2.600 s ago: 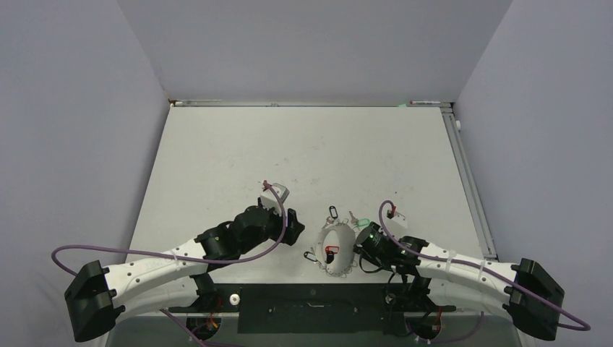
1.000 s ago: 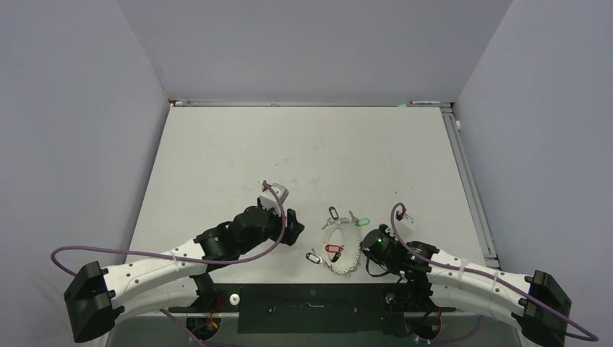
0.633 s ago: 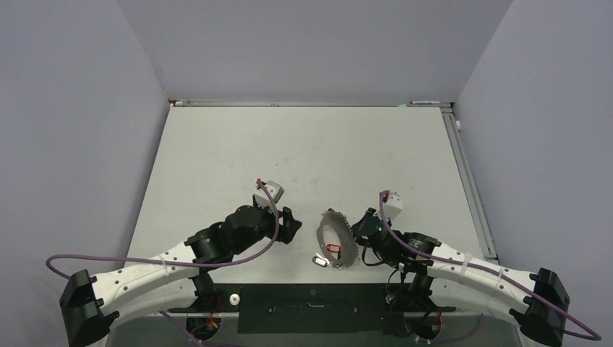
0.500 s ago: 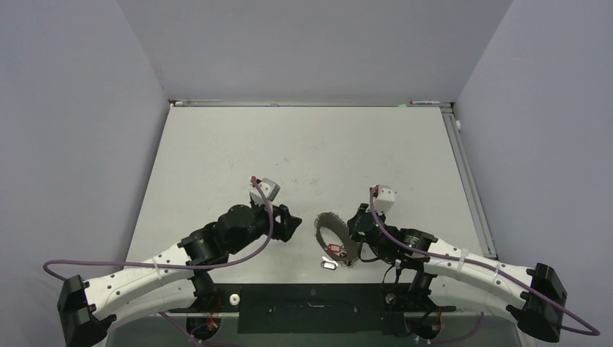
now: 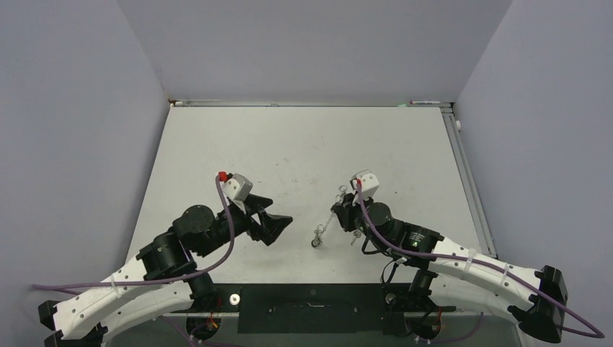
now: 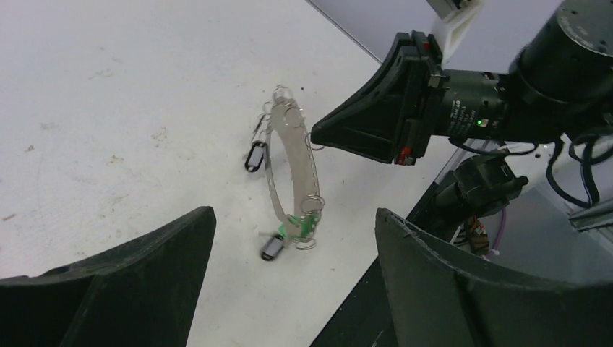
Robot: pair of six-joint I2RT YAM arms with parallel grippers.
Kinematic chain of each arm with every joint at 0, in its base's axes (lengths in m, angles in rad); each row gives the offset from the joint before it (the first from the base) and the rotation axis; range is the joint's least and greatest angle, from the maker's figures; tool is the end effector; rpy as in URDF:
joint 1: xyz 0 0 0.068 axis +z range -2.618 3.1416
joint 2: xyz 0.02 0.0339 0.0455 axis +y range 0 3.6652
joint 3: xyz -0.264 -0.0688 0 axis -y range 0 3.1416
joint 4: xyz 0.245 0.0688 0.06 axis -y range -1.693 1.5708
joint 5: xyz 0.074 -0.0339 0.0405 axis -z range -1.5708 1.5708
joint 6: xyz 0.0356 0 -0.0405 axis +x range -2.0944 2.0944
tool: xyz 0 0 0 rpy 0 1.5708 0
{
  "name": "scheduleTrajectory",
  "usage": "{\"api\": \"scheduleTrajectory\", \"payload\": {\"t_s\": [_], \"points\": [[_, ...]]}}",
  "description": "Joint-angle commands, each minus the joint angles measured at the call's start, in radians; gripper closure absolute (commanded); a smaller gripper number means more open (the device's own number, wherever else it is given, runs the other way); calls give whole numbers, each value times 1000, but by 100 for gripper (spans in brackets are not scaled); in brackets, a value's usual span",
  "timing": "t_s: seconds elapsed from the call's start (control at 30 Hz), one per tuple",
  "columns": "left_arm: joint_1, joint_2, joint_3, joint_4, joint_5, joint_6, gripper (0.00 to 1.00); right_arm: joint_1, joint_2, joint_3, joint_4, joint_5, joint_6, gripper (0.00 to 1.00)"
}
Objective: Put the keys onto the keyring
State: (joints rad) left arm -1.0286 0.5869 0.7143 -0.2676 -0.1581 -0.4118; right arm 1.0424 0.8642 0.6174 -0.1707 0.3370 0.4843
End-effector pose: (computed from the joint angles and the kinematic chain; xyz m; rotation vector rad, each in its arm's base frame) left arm 0.0789 -0.1202 0.3351 0.4274 1.7487 -0.9221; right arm 0.1106 0.1661 0.2690 -0.3401 1.9948 0.6572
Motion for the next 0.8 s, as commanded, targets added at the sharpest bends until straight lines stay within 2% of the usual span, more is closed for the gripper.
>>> {"api": "scheduleTrajectory", "payload": {"t_s": [0.0, 0.17, 0.27, 0.4, 0.6, 0.77], "points": [[-5, -30, 91, -75, 100, 150, 20, 9, -28, 55, 151, -106, -131, 95], [-5, -74, 29, 15, 171, 275, 11, 12, -30, 68, 246, -205, -151, 95], [-5, -105, -34, 110, 207, 290, 3, 22, -34, 78, 284, -228, -149, 95], [-5, -102, -66, 207, 168, 254, 4, 51, -49, 87, 316, -214, -149, 95], [-5, 2, -80, 360, 154, 155, 4, 119, -47, 109, 322, -131, -159, 95], [-7, 43, -136, 495, 120, 115, 4, 162, -45, 124, 309, -125, -190, 95]]}}
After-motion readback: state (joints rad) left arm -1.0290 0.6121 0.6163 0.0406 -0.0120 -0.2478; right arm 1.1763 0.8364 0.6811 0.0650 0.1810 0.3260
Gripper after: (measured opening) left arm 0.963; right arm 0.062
